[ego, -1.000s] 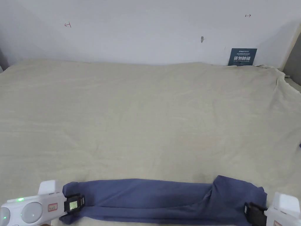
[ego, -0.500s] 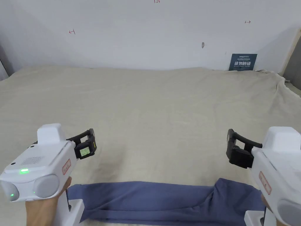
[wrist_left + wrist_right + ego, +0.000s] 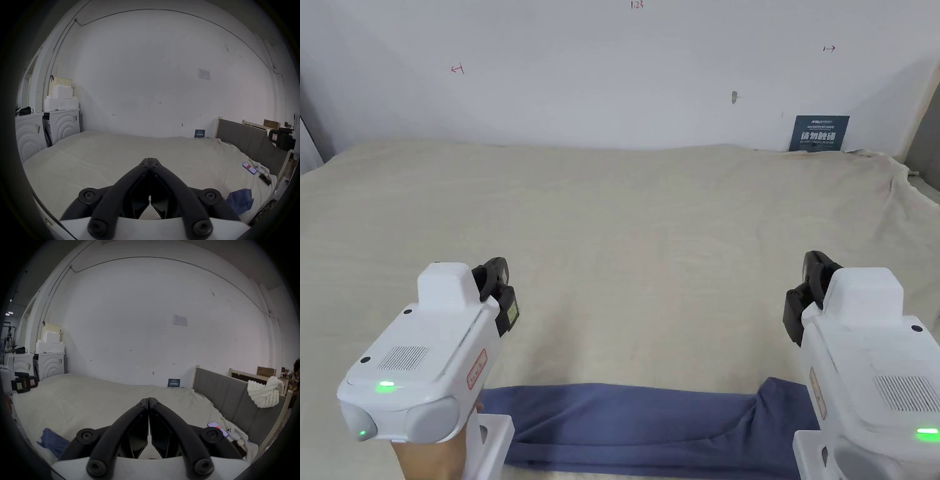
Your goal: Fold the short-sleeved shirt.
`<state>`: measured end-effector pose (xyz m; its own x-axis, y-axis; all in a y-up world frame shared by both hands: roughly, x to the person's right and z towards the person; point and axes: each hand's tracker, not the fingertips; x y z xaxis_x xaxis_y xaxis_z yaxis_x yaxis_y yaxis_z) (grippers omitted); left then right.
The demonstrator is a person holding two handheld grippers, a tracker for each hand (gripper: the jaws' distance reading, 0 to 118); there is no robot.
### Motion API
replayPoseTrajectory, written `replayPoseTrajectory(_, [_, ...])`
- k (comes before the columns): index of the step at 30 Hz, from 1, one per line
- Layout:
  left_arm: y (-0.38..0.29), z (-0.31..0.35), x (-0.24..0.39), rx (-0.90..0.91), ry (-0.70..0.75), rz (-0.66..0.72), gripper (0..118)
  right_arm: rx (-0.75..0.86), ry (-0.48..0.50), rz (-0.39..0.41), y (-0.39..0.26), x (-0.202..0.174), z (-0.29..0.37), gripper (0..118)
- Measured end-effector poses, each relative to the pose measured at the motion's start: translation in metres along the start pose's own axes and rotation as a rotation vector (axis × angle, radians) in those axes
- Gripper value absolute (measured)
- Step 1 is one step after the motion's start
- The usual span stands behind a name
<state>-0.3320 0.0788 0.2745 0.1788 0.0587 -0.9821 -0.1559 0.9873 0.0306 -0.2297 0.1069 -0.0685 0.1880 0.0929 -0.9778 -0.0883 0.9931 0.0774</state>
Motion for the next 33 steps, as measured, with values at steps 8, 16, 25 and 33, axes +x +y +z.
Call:
replayPoseTrajectory(8, [-0.001, -0.003, -0.004, -0.020, -0.019, -0.011, 0, 0.007, 0.006, -0.005, 0.001, 0.000, -0.002, 0])
replayPoseTrajectory(16, [-0.008, -0.024, -0.038, -0.259, -0.163, 0.111, 0, -0.022, 0.027, -0.001, -0.003, 0.003, -0.005, 0])
replayPoseTrajectory(25, [-0.055, -0.059, -0.137, -0.615, -0.192, 0.343, 0, -0.079, 0.020, 0.009, -0.014, 0.005, -0.017, 0])
replayPoseTrajectory(33, [-0.104, -0.080, -0.197, -0.812, -0.137, 0.463, 68, -0.125, 0.021, 0.024, -0.025, -0.002, -0.030, 0])
